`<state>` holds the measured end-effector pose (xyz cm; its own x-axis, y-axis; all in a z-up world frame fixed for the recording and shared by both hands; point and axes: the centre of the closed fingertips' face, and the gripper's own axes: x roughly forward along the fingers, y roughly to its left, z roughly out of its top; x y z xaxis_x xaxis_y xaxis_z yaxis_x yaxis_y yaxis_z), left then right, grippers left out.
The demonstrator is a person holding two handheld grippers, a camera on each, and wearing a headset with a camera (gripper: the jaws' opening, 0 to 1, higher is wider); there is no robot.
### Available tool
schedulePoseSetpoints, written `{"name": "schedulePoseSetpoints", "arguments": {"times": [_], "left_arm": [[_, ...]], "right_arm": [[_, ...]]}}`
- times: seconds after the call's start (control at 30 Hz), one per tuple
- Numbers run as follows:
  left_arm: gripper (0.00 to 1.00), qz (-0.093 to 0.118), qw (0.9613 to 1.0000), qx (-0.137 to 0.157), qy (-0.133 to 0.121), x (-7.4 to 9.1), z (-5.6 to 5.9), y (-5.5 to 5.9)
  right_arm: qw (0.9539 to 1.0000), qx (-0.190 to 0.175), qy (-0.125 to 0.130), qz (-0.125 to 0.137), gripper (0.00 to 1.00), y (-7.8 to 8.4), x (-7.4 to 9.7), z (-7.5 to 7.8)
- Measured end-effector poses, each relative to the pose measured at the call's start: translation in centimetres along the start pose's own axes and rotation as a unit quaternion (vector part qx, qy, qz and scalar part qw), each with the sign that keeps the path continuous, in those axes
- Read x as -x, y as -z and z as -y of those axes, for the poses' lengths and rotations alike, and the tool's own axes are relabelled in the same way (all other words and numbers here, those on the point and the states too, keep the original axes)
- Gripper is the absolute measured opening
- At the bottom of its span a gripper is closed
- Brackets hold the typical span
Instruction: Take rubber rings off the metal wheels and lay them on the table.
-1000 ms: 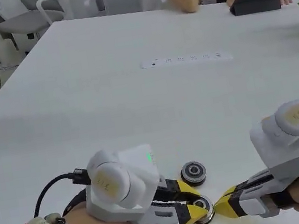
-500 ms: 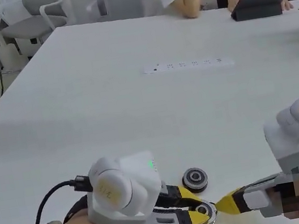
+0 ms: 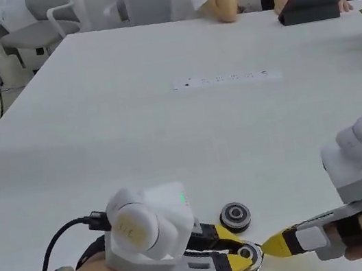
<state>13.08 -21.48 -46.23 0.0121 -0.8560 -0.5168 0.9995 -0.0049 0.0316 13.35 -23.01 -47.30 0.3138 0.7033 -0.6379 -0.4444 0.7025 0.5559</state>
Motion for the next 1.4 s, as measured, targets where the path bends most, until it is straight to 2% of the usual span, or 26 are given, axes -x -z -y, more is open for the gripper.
{"name": "schedulePoseSetpoints", "arguments": {"times": [0.27,0.53,0.9,1.4], "left_arm": [[0.07,0.002,1.0000,-0.004,0.004,0.1,0.1,0.0],[0.05,0.001,1.0000,-0.008,0.003,0.2,0.1,0.0],[0.05,-0.004,0.9999,-0.009,0.003,0.3,0.1,0.0],[0.05,-0.008,0.9999,-0.008,0.002,0.3,0.1,0.0]], "right_arm": [[0.9997,-0.022,-0.004,0.006,0.00,0.0,0.4,0.1],[1.0000,-0.007,-0.003,-0.001,0.00,0.1,0.3,-0.6],[1.0000,-0.005,-0.002,-0.002,0.00,0.0,0.4,-1.2],[1.0000,0.004,0.000,-0.004,0.00,-0.1,0.4,-1.2]]}}
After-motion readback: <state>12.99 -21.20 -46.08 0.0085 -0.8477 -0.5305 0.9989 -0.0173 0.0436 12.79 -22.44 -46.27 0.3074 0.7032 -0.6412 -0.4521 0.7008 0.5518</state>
